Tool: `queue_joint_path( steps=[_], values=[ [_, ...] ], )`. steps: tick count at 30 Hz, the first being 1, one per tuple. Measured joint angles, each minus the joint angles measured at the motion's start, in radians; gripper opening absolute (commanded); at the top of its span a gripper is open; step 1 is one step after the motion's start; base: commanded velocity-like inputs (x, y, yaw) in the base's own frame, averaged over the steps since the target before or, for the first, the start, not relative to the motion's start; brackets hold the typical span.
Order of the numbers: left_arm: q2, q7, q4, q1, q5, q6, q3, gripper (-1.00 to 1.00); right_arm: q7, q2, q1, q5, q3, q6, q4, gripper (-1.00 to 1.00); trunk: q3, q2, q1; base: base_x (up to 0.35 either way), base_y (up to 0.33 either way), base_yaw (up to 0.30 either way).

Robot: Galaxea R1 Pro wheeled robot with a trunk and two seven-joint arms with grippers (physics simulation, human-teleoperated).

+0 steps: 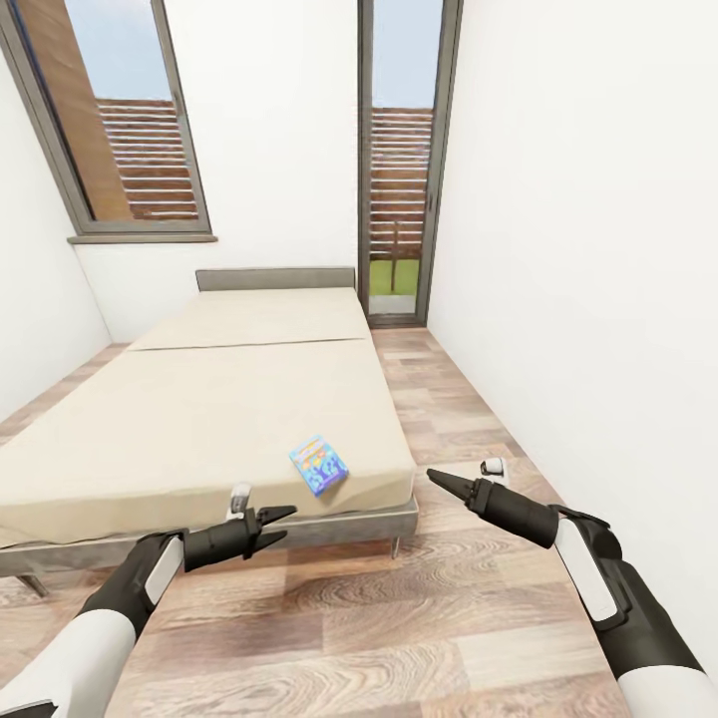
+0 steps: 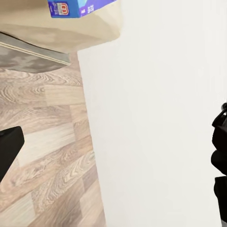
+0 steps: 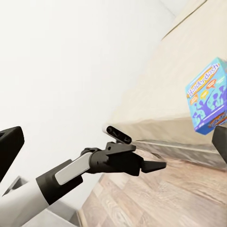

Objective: Put all the toys in the child's room - the three board games (two on the bed and one on the table), the two jigsaw puzzles on the table, and the tennis ball on the table - inside the toy box on the table in the child's room.

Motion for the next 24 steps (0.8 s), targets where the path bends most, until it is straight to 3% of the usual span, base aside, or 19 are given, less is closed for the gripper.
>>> queue_joint_path(
  steps=[13,24],
  values=[
    [0.000,-0.003,0.000,0.000,0.001,0.000,-0.003,1.00,0.001,0.000,0.000,0.000,0.000,-0.001,0.001,1.00,0.000,0.000,0.000,0.083,0.006,0.000],
    [0.000,-0.002,0.000,0.000,0.000,0.000,-0.004,1.00,0.000,0.000,0.000,0.000,0.000,-0.002,0.002,1.00,0.000,0.000,0.000,0.180,0.018,0.000]
  ],
)
